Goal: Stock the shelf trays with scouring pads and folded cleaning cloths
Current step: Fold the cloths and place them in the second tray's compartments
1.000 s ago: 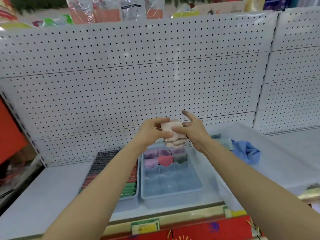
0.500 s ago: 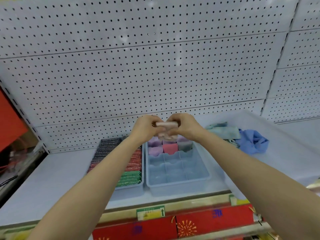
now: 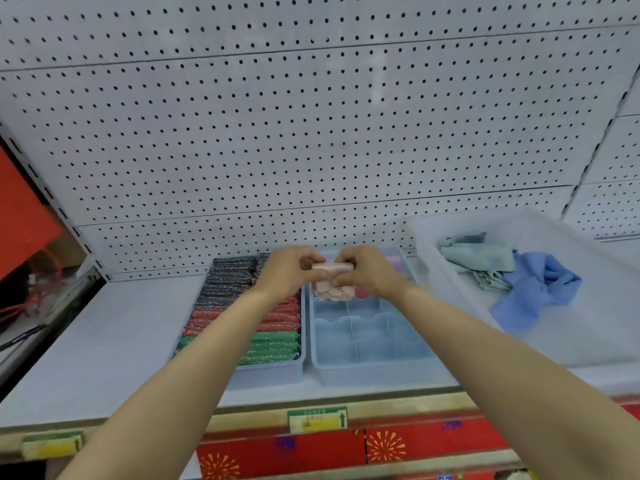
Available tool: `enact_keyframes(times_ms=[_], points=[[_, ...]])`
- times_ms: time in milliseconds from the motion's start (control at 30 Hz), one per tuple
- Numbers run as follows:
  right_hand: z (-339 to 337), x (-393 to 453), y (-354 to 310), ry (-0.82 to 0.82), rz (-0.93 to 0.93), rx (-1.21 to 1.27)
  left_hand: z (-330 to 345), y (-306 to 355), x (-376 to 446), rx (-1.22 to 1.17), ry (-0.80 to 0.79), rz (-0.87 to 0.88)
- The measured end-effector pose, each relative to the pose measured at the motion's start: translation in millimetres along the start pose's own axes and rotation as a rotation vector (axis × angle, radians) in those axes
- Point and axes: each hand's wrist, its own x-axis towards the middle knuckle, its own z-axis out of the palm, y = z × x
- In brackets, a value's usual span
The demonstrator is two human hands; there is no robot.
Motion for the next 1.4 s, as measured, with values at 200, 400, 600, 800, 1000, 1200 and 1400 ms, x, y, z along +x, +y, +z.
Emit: enact_keyframes(times_ms=[200, 400, 600, 800, 1000, 1200, 1400], points=[[35.7, 3.0, 22.5, -0.007, 0.039, -0.028, 11.8, -18.1, 9.0, 0.121, -0.161, -0.009], [57.5, 3.8, 40.8, -0.036, 0.132, -0.045, 25.7, -6.3, 17.8, 0.528, -0.284, 0.066], [53.2, 3.5, 42.4, -0.134, 0.066, -0.199, 47.8, 2.0, 23.7, 0.855, -0.345, 0.040], [44.6, 3.1, 42.8, -0.221, 0.033, -0.296, 54.8, -2.8, 29.6, 0.909, -0.408, 0.001], [53.0, -0.3, 29.2, -0.153, -0.002, -0.596, 59.5, 3.2, 28.2, 1.034, -0.438, 0.036], [32.0, -18.9, 34.1, -0.178, 0.012, -0.295, 70.1, 4.4, 28.2, 1.058, -0.385, 0.073], [-40.8, -36.8, 31.4, 0.142, 0.053, -0.403, 42.6, 38.1, 58.4, 0.844, -0.349, 0.087]])
